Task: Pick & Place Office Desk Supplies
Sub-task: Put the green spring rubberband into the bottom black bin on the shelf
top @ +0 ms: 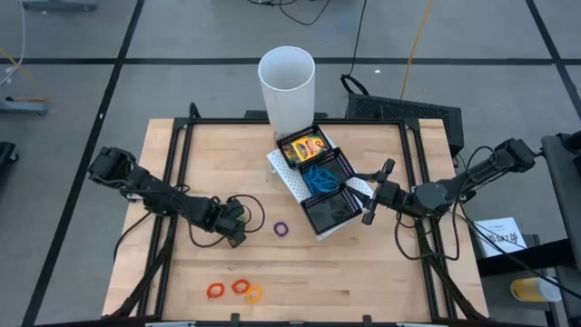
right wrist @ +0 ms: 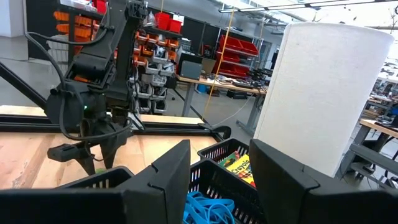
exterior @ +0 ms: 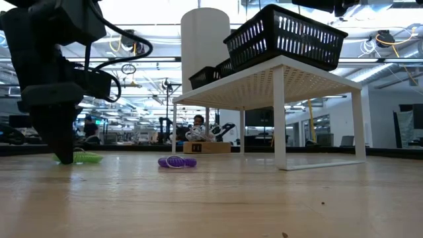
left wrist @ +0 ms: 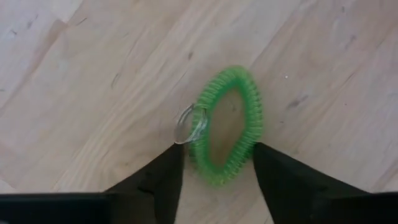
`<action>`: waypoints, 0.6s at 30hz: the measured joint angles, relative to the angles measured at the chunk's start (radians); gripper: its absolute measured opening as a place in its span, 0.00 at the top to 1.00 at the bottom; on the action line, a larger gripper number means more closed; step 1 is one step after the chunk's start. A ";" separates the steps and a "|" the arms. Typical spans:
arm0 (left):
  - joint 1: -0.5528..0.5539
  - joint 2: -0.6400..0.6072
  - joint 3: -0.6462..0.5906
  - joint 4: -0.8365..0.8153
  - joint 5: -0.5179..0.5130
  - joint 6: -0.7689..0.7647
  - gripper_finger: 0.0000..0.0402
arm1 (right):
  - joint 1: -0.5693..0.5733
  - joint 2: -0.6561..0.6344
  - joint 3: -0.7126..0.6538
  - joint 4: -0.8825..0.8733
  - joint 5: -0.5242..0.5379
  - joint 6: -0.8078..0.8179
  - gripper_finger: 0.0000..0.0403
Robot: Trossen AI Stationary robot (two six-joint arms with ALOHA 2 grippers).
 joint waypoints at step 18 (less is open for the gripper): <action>0.001 0.003 0.153 0.009 -0.147 0.206 0.94 | -0.001 0.000 0.000 0.001 -0.003 0.030 0.61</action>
